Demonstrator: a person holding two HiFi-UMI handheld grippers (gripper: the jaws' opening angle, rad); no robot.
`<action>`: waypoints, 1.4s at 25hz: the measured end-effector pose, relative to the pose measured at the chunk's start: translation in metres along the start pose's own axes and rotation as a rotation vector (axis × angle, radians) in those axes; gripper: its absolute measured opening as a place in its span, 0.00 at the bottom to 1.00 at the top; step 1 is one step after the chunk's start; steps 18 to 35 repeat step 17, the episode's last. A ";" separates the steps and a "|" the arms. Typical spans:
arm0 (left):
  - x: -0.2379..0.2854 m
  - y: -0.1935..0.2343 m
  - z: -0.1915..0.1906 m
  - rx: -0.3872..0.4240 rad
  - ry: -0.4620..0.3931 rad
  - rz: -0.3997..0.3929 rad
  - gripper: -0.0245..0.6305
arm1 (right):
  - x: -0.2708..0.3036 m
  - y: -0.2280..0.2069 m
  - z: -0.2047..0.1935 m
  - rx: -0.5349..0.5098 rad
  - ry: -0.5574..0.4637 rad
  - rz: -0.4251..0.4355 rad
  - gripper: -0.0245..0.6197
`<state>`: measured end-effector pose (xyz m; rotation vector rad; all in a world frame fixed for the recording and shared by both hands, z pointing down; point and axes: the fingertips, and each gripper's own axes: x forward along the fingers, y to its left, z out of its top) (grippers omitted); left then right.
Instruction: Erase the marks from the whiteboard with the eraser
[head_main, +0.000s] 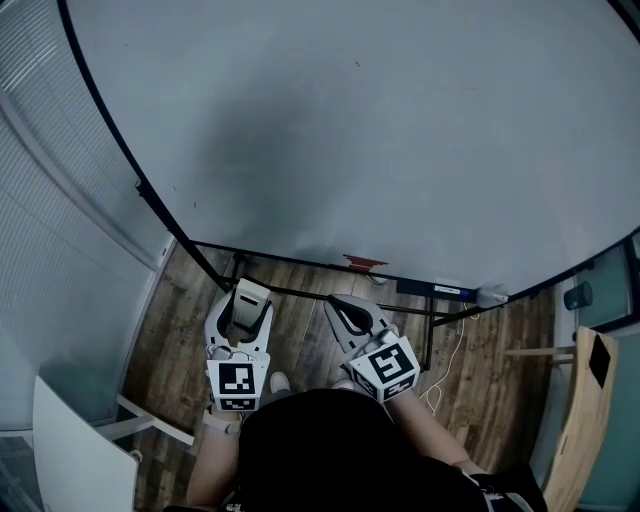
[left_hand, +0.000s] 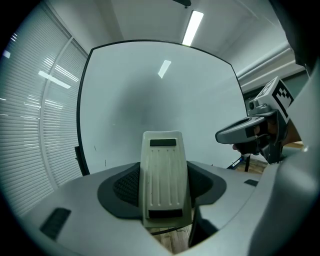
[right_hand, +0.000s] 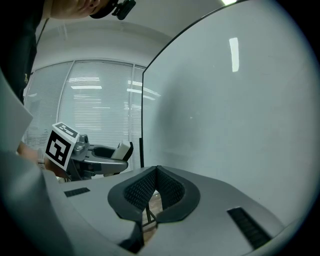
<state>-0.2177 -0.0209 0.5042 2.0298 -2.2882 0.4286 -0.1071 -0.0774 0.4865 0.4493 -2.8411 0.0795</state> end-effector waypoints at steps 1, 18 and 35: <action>0.001 0.000 0.001 0.005 -0.002 0.001 0.44 | 0.000 -0.002 0.000 0.002 -0.001 -0.002 0.08; 0.003 0.000 0.011 0.015 -0.010 0.025 0.44 | 0.002 -0.008 0.003 0.028 -0.011 0.007 0.08; 0.003 0.000 0.011 0.015 -0.010 0.025 0.44 | 0.002 -0.008 0.003 0.028 -0.011 0.007 0.08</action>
